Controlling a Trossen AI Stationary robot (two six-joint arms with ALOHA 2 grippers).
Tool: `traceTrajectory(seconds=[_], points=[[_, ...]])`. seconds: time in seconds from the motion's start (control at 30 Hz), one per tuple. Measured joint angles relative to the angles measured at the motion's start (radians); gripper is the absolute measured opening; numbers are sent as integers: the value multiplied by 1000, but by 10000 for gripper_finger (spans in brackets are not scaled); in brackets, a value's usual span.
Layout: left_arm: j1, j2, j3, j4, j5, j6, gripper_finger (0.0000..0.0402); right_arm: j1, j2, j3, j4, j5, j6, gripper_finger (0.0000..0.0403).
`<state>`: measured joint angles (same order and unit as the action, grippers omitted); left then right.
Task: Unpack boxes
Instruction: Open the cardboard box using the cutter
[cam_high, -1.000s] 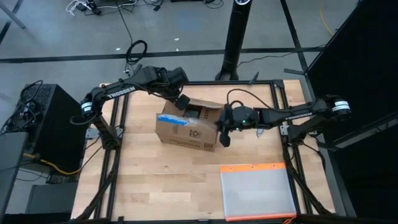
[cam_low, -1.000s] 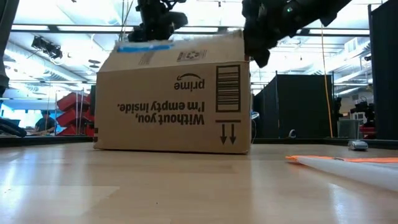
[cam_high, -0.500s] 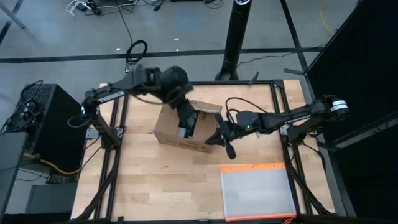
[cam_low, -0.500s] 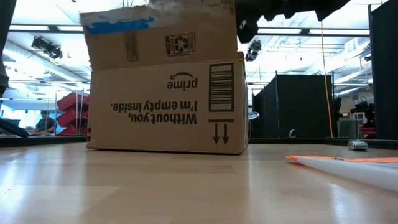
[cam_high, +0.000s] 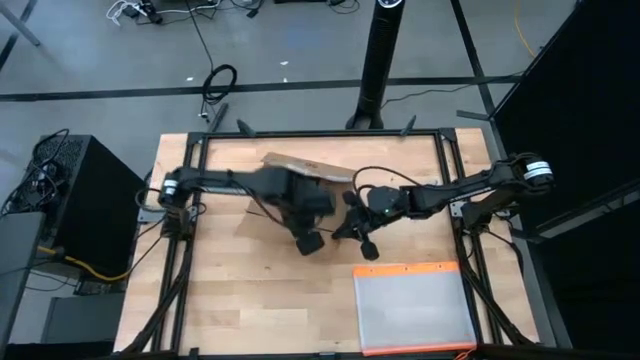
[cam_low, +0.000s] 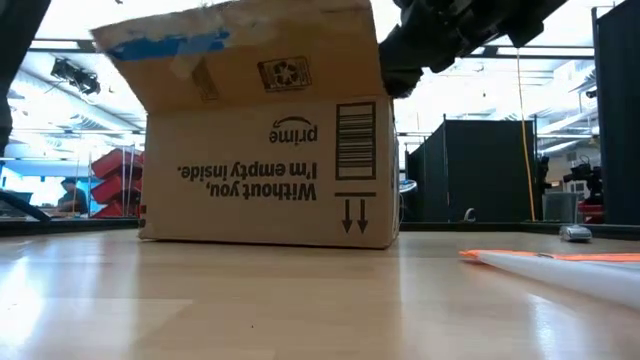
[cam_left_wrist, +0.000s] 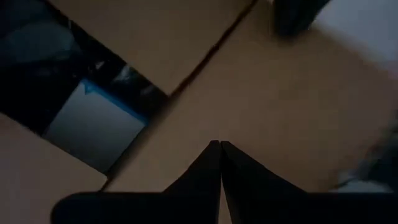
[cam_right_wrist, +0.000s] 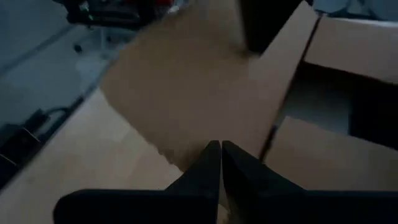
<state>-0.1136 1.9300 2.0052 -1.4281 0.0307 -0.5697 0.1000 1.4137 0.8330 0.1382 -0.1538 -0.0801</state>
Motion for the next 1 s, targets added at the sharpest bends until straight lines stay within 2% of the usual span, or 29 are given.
traceTrajectory(seconds=[0.17, 0.37, 0.93, 1.0], points=[[-32, 73, 0, 5, -88, 1, 1, -27, -57, 0, -88, 101, -117, 0], [-52, 120, 0, 20, -99, 29, 1, -119, -78, 0, -165, 213, -225, 0], [-59, 120, 0, 20, -90, 21, 1, -544, -69, 0, -72, 173, -278, 0], [-59, 120, 0, 20, -89, 19, 1, -581, -69, 0, -61, 140, -260, 0]])
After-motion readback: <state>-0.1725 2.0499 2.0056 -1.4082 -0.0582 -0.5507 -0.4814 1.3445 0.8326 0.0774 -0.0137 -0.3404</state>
